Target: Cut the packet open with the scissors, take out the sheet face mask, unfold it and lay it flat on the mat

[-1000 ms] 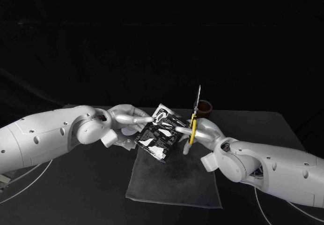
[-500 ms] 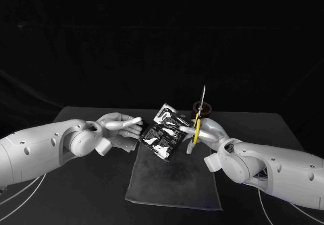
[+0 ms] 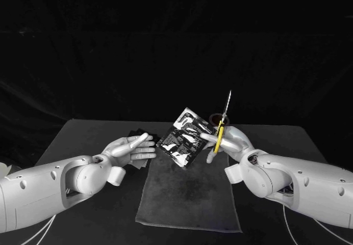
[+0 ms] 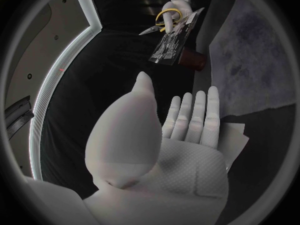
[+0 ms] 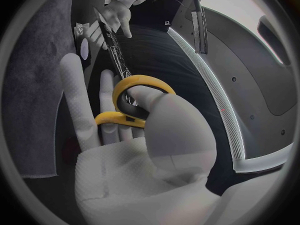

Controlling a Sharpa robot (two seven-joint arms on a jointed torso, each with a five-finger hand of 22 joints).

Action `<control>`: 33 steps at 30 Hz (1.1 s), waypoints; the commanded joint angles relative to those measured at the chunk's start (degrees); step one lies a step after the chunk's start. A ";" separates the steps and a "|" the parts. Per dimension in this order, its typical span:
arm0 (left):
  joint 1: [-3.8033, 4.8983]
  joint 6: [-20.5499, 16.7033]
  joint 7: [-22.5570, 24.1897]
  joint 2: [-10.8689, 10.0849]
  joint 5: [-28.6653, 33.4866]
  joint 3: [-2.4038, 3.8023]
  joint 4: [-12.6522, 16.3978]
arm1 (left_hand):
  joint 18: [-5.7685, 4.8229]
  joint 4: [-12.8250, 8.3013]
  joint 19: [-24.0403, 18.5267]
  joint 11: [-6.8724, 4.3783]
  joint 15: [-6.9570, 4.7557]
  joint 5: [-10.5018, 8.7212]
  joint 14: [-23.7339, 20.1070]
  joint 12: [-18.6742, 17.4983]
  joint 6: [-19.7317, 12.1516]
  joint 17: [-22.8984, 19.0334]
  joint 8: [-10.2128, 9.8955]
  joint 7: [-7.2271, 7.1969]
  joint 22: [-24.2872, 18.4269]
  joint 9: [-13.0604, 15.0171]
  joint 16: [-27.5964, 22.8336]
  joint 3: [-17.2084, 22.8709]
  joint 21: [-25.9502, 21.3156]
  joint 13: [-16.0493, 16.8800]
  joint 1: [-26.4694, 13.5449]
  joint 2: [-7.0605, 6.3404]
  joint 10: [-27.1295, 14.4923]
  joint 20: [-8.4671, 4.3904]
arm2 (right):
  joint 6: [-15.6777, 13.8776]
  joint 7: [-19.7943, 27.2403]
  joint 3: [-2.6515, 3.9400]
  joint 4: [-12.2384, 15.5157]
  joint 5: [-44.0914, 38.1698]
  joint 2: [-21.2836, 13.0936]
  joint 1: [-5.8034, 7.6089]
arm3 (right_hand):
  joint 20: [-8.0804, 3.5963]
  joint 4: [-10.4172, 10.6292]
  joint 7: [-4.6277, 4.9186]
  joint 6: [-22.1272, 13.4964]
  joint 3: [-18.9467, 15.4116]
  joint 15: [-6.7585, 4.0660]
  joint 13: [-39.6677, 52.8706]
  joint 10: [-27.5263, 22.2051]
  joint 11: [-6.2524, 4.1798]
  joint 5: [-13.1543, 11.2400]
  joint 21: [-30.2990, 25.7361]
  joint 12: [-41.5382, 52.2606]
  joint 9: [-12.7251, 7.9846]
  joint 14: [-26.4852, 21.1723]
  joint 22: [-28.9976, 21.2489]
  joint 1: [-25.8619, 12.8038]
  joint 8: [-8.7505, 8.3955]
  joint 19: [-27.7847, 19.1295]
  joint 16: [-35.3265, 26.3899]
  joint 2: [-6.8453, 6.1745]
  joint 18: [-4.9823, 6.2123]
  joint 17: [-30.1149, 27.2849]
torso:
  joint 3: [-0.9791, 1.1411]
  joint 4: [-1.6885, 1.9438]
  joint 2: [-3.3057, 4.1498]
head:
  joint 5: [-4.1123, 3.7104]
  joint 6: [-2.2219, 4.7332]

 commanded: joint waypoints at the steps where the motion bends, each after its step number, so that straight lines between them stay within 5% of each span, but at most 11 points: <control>1: -0.32 -0.65 6.13 0.09 6.46 0.07 1.22 | 0.33 0.03 0.66 0.07 -0.03 -0.14 0.79 -0.44 -0.24 -0.17 -0.11 0.49 -0.37 -0.10 -0.47 0.58 -0.52 0.04 1.29 0.17 0.52 0.07 | -1.93 2.57 0.57 -0.06 1.33 0.20 0.04 | -1.19 -0.87 -0.11 0.04 1.41 -1.31 0.04 2.57 -1.63 0.13 -0.32 -0.26 0.90 1.60 -0.08 -0.08 0.27 0.85 0.20 0.51 8.09 0.08 | 0.01 -0.06 -0.01 | 0.02 0.35; 10: -1.37 -1.63 8.94 1.59 10.30 0.26 4.35 | 0.33 -0.02 0.76 0.37 -0.79 -0.15 1.05 -1.13 -0.70 -0.93 0.01 1.28 -1.26 -0.27 -2.50 0.46 -2.68 0.03 3.11 0.38 0.32 0.01 | -3.94 3.66 2.39 -2.14 2.76 2.07 0.43 | -1.19 -1.07 -0.10 -0.01 1.73 -1.30 0.03 2.61 -1.62 0.13 -0.40 -0.38 1.03 1.54 -0.11 -0.16 0.34 0.84 0.16 0.45 8.07 0.18 | 0.00 0.01 -0.03 | 0.20 1.82; 20: -1.72 -7.28 13.02 5.77 14.69 1.13 3.91 | 0.26 0.04 0.30 2.01 -1.53 -0.14 1.45 -1.85 -1.71 -1.51 -0.09 2.87 -1.27 -0.54 -4.24 0.19 -4.84 0.02 4.09 0.39 -0.54 0.21 | -4.89 4.59 4.09 -5.86 3.99 5.90 0.53 | -1.20 -1.22 -0.06 -0.09 2.03 -1.28 0.01 2.61 -1.60 0.13 -0.46 -0.50 1.13 1.48 -0.15 -0.25 0.38 0.83 0.12 0.42 8.06 0.27 | -0.02 -0.13 0.10 | 0.71 3.77; 25: -1.75 -8.35 13.77 8.27 15.91 1.57 3.35 | 0.34 0.09 -0.04 2.50 -1.31 -0.15 1.03 -2.04 -2.22 -1.87 -0.05 3.39 -1.25 -0.63 -5.32 -0.01 -5.80 0.03 4.13 0.22 -1.08 0.05 | -4.89 4.70 4.51 -7.30 4.53 7.54 0.51 | -1.20 -1.28 -0.05 -0.13 2.13 -1.27 0.01 2.61 -1.58 0.13 -0.48 -0.54 1.17 1.44 -0.16 -0.29 0.39 0.82 0.10 0.41 8.05 0.30 | -0.04 -0.09 0.09 | 1.17 4.17; 33: -1.72 -9.12 14.39 11.42 16.74 2.29 1.97 | 0.38 0.07 -1.26 1.94 -2.63 -0.15 0.48 -1.98 -2.26 -2.31 0.51 3.67 -1.27 -0.60 -6.87 0.16 -7.22 0.11 4.46 0.50 -1.39 -1.96 | -4.54 4.59 4.64 -7.44 4.70 8.49 0.51 | -1.20 -1.28 -0.05 -0.13 2.13 -1.27 0.01 2.61 -1.58 0.13 -0.48 -0.54 1.17 1.44 -0.16 -0.29 0.39 0.82 0.10 0.41 8.05 0.30 | -0.05 -0.16 0.06 | 1.25 4.25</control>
